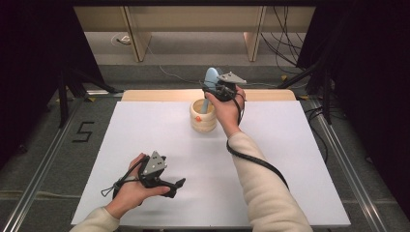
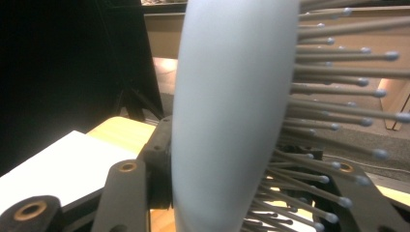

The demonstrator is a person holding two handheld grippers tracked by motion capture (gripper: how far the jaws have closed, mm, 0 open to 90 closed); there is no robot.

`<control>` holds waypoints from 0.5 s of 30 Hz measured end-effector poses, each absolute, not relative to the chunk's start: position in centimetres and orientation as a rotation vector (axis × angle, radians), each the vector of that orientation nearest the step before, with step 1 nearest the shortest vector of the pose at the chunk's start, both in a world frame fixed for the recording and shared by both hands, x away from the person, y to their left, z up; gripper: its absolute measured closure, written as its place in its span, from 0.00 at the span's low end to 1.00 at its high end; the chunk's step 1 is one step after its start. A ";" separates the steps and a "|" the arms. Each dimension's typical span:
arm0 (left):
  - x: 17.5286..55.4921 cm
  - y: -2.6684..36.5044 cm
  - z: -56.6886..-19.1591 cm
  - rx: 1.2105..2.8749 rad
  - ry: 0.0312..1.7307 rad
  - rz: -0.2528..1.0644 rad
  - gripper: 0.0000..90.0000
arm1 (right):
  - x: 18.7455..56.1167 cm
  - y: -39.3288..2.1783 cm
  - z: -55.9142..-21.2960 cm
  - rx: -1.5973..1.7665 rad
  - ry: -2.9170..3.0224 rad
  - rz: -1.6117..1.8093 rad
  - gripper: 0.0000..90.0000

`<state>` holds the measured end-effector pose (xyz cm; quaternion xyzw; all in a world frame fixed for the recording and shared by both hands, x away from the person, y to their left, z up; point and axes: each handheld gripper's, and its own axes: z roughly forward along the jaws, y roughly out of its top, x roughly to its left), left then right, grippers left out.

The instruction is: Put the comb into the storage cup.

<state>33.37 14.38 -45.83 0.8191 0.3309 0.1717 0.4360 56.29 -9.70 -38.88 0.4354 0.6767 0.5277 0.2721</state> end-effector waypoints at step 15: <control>33.4 14.4 -45.8 2.039 0.825 0.426 0.00 | 56.4 -9.7 -39.3 1.193 1.818 1.420 0.56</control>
